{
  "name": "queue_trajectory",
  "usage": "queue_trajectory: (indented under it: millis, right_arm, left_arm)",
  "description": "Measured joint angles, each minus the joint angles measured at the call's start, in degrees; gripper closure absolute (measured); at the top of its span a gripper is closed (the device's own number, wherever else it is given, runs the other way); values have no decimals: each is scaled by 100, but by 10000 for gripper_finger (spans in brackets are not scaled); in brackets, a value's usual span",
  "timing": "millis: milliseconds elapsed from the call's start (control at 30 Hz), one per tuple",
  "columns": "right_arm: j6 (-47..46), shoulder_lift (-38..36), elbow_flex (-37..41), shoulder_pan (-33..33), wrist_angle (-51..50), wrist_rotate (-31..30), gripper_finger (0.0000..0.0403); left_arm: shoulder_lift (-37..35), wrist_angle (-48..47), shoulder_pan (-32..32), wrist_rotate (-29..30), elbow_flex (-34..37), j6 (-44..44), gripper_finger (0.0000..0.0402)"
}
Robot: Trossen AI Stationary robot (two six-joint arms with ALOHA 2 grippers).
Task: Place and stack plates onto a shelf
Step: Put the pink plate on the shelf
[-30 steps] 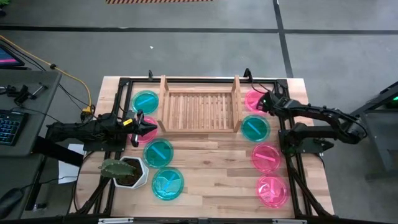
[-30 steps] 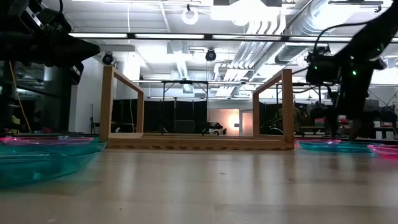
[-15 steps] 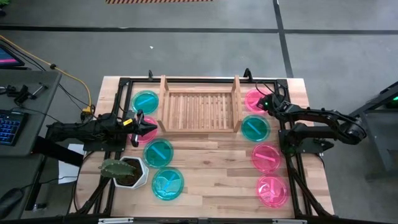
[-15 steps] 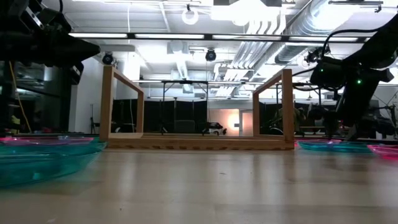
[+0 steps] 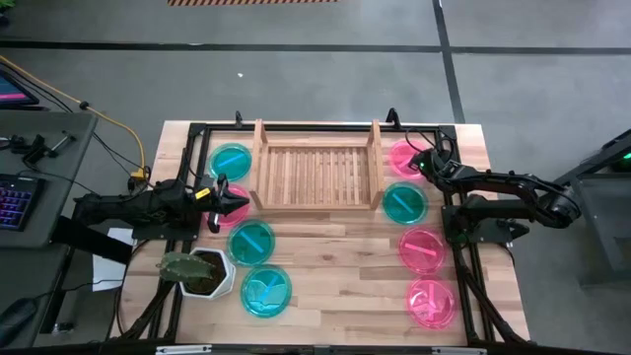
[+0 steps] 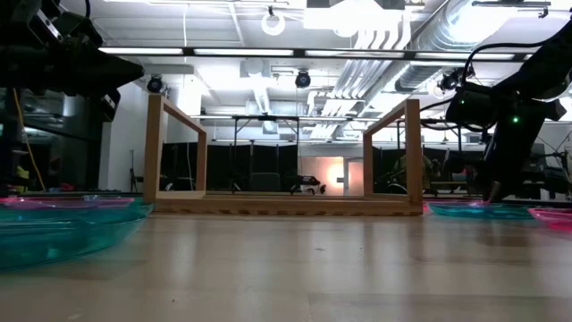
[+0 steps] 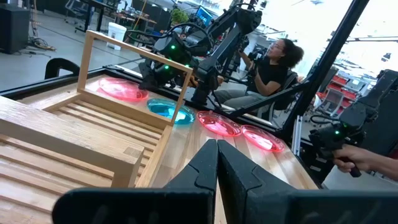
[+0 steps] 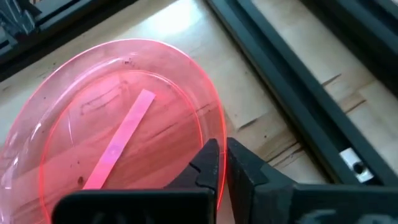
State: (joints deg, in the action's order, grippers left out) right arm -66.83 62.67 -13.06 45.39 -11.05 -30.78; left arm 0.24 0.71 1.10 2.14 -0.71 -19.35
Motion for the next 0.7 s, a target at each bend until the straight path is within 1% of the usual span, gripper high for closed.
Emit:
queue_trajectory:
  millis: [367,500,700]
  right_arm:
    - [148,-89,0,-17,17,-332,402]
    - [294,-354,0,-17,44,-371,403]
    - [487,-992,0,-18,62,-370,403]
  left_arm:
    - [-1,-2,0,1,1,-1,401]
    - [1,-2,0,0,0,0,401]
    - [0,0,0,1,0,0,401]
